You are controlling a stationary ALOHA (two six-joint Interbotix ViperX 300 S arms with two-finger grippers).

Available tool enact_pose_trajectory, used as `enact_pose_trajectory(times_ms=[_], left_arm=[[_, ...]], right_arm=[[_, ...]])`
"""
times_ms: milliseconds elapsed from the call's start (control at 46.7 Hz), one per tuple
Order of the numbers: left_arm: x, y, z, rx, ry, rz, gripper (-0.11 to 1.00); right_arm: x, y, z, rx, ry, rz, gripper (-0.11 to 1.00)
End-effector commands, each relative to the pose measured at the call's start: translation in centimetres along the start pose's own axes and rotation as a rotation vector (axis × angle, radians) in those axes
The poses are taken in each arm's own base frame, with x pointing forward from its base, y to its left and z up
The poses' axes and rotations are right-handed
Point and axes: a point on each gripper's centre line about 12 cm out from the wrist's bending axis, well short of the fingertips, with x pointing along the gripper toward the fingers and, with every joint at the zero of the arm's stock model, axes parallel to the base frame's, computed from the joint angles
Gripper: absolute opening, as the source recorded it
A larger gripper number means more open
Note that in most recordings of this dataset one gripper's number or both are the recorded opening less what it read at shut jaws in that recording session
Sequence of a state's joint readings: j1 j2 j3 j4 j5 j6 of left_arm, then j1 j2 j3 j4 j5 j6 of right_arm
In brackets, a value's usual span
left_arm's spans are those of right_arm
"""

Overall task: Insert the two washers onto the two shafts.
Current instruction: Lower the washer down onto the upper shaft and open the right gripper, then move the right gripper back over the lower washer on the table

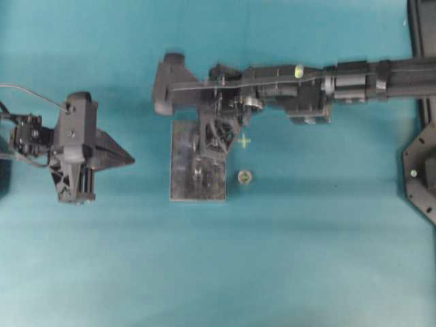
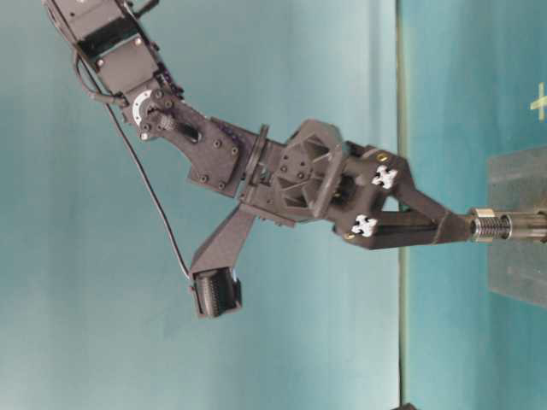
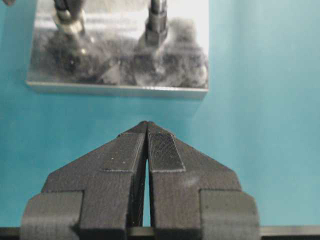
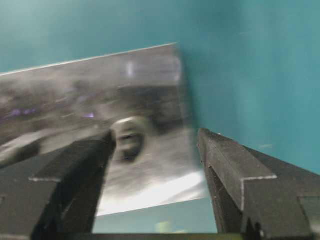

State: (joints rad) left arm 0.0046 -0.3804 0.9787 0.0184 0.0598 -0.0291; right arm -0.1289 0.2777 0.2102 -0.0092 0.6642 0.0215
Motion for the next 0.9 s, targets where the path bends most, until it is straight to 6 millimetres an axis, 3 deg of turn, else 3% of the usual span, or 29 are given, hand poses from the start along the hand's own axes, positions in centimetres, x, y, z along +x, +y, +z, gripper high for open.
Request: enact_pose_trajectory(times_ms=[0,214,471,685,878], left_arm=[[-0.4,0.0,0.6,0.005,-0.026,-0.001,0.00],[-0.5,0.0,0.7,0.005,-0.029,-0.001,0.00],[-0.4,0.0,0.7,0.005,-0.029,-0.001,0.00],[-0.3,0.0,0.7,0.005,-0.025,0.000,0.00],[-0.3,0.0,0.7,0.005,-0.025,-0.001,0.00]], right_arm=[[-2.6,1.1,1.0,-0.005,-0.064,0.014,0.71],[-4.6,1.1,-0.2,0.015,-0.078,0.017,0.71],[-5.3,1.5,-5.1,0.036,-0.042,0.024,0.71],[-4.5,3.7,-7.9,-0.009,-0.039,0.052,0.71],[-3.3,4.8,-8.6,-0.030,-0.039,0.067,0.71]])
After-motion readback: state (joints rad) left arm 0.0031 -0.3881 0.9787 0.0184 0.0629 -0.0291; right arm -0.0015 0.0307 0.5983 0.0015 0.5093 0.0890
